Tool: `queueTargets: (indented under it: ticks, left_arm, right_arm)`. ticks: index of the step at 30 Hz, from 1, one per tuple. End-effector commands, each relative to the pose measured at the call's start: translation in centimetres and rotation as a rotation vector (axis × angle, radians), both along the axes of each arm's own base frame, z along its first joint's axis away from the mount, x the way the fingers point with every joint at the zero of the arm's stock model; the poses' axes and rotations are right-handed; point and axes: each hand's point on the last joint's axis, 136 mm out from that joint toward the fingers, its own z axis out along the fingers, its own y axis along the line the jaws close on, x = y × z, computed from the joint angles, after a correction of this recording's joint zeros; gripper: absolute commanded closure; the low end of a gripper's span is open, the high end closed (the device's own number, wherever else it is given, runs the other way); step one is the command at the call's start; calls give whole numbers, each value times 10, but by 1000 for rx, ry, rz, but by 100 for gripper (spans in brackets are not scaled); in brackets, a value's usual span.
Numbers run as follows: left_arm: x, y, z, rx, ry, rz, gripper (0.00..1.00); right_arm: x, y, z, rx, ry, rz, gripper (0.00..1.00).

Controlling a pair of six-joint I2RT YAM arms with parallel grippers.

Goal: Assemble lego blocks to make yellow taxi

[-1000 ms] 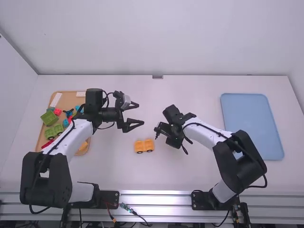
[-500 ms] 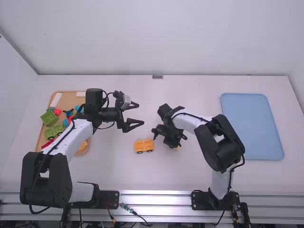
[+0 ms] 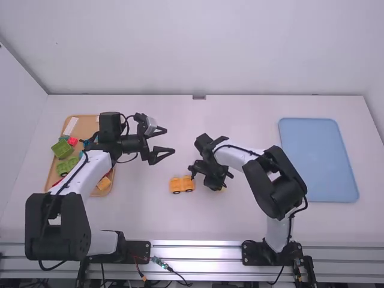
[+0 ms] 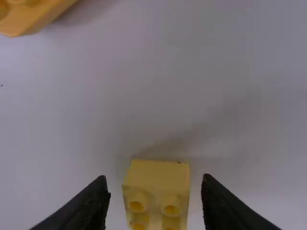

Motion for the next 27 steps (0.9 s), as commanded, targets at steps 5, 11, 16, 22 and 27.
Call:
queueTargets:
  ticks: [5, 11, 16, 22, 27]
  left_arm:
    - [0, 0, 9, -16, -25, -21, 1]
    - [-2, 0, 5, -9, -11, -21, 1]
    - [-21, -1, -10, 49, -59, -95, 1]
    - [-52, -9, -25, 106, -109, -215, 1]
    - [-78, -17, -35, 147, -168, -329, 1]
  right_arm:
    - [3, -1, -2, -14, -1, -4, 7]
    - [12, 3, 9, -2, -36, -7, 1]
    - [24, 14, 49, 88, -139, -38, 1]
    - [22, 24, 94, 246, -263, -7, 1]
    - [17, 25, 105, 423, -364, 50, 1]
